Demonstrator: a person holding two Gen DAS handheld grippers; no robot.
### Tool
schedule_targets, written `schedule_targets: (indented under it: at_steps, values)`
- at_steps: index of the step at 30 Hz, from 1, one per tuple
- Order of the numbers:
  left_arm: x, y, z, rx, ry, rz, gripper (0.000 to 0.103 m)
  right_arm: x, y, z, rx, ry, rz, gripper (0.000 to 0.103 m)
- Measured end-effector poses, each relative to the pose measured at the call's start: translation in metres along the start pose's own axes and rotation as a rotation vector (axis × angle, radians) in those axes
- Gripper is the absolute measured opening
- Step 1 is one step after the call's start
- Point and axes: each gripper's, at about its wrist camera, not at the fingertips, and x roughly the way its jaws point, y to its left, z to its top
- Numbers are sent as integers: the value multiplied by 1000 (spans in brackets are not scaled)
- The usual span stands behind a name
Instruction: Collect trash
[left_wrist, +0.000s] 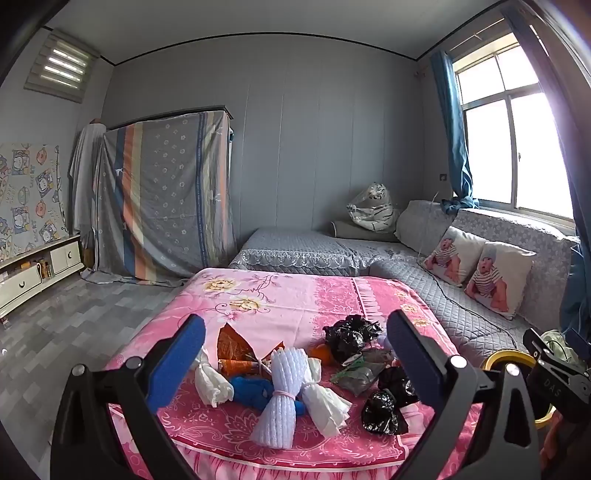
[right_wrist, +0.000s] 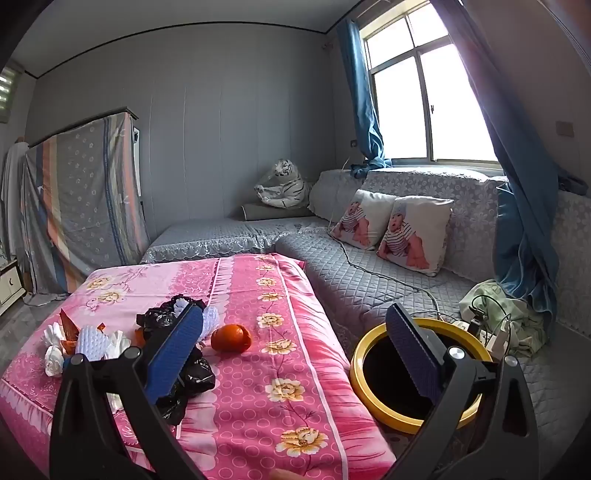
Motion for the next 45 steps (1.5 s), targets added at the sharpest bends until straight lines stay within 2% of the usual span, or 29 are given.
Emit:
schedule_targets:
  at_steps: [45]
  values:
    - [1, -1, 0, 5, 8, 0, 95, 6, -4, -4, 14, 12, -5, 95]
